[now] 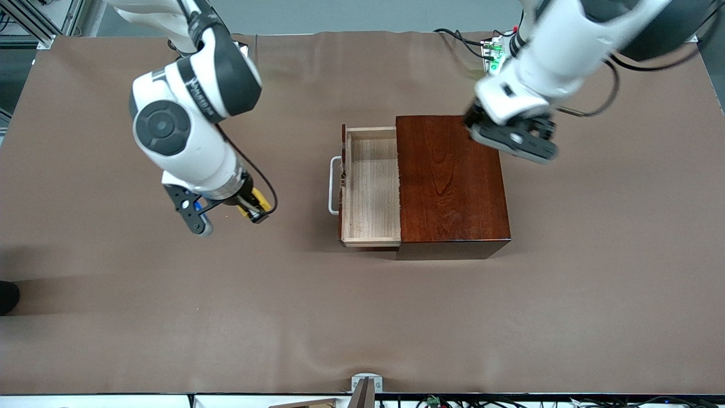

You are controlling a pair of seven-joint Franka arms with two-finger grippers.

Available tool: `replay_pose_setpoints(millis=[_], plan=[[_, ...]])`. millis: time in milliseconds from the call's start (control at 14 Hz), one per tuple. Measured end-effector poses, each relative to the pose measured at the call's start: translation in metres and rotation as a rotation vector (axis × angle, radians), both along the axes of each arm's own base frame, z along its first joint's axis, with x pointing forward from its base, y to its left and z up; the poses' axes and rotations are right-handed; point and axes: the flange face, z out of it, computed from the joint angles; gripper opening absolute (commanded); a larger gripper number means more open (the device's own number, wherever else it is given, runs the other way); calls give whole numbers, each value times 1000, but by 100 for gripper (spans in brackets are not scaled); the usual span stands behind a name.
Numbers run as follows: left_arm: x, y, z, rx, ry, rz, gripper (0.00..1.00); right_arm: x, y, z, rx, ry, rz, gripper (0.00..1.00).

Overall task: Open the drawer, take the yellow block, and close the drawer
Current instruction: 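Lift the cube out with the right gripper while the left gripper returns, then push the drawer front into the box with the left gripper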

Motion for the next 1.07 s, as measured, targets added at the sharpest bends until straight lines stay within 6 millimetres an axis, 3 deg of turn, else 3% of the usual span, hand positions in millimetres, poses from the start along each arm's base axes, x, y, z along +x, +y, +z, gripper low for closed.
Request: replay_pose_setpoints(millis=[214,356,712,1068], plan=[[-20,-63,-1,-40,-1,-160,100,10,-44,-14,7,30,108,0],[-15,-102,-13,-90,10,-285,100,18,-83,-23,17,50,175,0],[6,-168,-73,-202,-44,-463,100,29,-175,-55,54,78,332,0],[0,-234,-143,-218,-113,-711,100,37,-228,-84,81,30,542,0]])
